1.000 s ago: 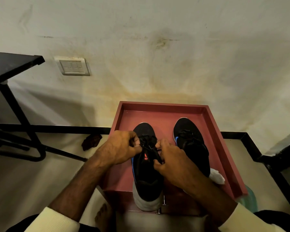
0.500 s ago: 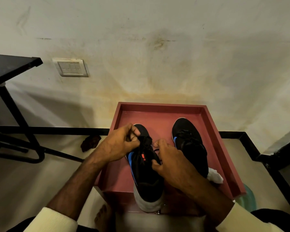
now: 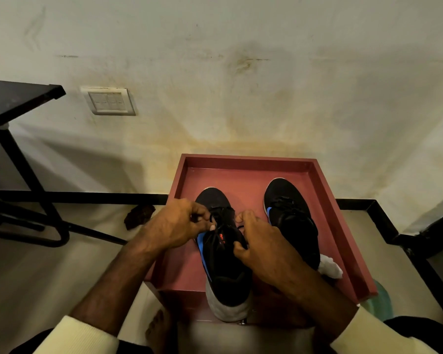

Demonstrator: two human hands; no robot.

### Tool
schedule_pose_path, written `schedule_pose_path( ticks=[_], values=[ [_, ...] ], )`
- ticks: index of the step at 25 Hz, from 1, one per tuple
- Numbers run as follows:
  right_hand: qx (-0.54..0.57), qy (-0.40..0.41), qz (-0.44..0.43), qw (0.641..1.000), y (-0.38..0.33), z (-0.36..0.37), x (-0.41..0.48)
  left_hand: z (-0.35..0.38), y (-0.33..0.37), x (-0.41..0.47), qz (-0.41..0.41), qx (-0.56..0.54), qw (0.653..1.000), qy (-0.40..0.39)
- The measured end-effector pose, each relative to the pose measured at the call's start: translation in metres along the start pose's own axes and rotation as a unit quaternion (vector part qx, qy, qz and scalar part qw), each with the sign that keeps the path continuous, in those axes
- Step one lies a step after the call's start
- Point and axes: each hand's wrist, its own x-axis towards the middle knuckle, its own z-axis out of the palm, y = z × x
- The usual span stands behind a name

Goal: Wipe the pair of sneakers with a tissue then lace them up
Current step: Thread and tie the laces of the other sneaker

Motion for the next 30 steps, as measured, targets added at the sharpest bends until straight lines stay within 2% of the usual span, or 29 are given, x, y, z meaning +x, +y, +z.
schedule_pose_path(
  ticks=[8, 12, 15, 19, 25, 29, 30],
  values=[
    [-0.013, 0.002, 0.004, 1.000, 0.007, 0.002, 0.002, -0.006, 0.000, 0.001, 0.023, -0.020, 0.999, 0.015],
    [0.054, -0.031, 0.024, 0.998, 0.016, -0.003, 0.004, -0.008, -0.002, 0.000, 0.007, -0.050, 0.999, -0.004],
    [0.080, 0.010, 0.033, 0.996, 0.023, -0.009, 0.011, -0.008, -0.006, 0.001, -0.012, -0.018, 0.999, -0.028],
    [0.055, 0.003, 0.031, 0.998, 0.023, -0.007, 0.014, -0.005, -0.011, 0.002, -0.014, 0.013, 0.997, -0.069],
    [0.048, 0.056, 0.051, 0.996, 0.022, -0.021, 0.015, -0.003, -0.012, 0.004, -0.012, 0.034, 0.998, -0.061],
    [0.011, 0.023, 0.046, 0.999, 0.023, -0.028, 0.012, -0.003, -0.013, 0.003, 0.015, 0.059, 0.996, -0.063],
    [-0.003, 0.037, 0.042, 0.998, 0.023, -0.029, 0.012, -0.004, -0.012, 0.002, 0.023, 0.061, 0.996, -0.062]
  ],
)
